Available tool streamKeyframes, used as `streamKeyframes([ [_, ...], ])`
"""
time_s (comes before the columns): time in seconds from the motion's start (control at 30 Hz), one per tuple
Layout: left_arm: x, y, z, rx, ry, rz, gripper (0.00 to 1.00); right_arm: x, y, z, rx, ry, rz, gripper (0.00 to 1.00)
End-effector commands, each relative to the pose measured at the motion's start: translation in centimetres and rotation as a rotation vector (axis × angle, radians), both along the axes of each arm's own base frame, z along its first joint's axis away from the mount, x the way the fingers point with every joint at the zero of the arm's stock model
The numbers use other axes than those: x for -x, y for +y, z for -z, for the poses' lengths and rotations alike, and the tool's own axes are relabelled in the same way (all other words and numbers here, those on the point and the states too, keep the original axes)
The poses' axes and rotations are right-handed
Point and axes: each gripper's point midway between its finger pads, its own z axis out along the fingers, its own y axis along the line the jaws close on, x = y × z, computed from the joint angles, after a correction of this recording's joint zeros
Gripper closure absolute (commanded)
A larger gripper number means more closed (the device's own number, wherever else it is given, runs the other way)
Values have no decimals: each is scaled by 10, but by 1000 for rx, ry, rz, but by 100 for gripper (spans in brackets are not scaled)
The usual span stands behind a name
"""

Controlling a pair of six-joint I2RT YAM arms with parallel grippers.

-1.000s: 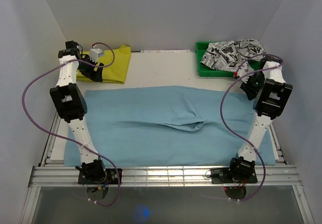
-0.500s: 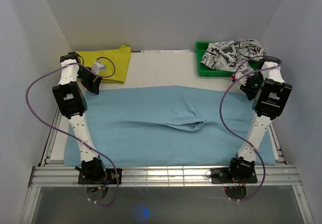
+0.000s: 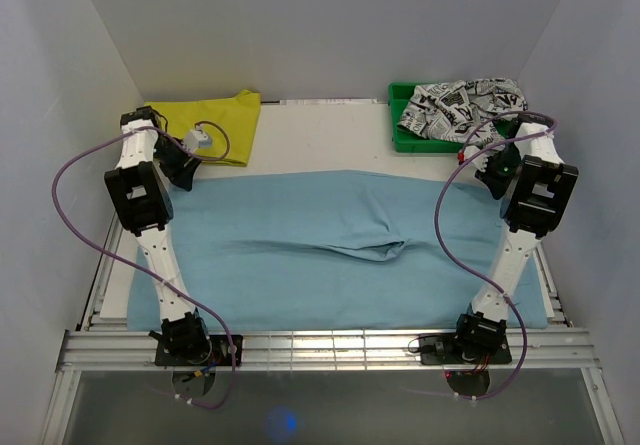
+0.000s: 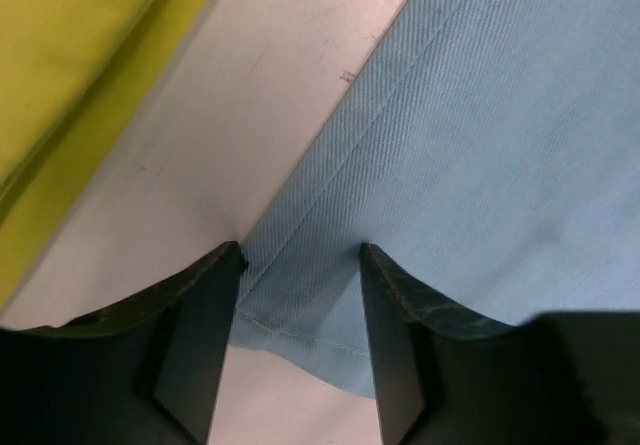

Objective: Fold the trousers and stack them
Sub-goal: Fold the trousers

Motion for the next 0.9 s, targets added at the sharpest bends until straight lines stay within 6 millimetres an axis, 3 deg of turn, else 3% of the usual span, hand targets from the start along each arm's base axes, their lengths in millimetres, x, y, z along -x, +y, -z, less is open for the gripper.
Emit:
streamKeyframes([
  [0.0,-10,17,-4,-40,-57,-7,32,17,8,12,-34,66,13,92],
  [0.07,-21,20,-14,-35,-113,-25,26,15,10,9,-39,56,12,92],
  [0.2,-34,29,-19,-65,-170,-24,26,11,11,5,-43,35,14,92],
  [0.3,-27,33,-9,-72,-141,-12,29,7,16,1,-50,23,21,92],
  [0.5,10,26,26,-53,0,5,34,-2,22,-7,-51,-14,33,92],
  [0.67,19,23,29,-39,45,-17,63,-17,19,-21,-44,-73,43,92],
  [0.73,11,24,21,-38,15,-32,72,-26,18,-30,-46,-109,64,92],
  [0.83,-9,28,3,-25,-58,-79,100,-48,16,-54,-81,-216,101,92],
  [0.87,-15,29,-4,-27,-86,-92,100,-53,16,-60,-101,-244,107,92],
])
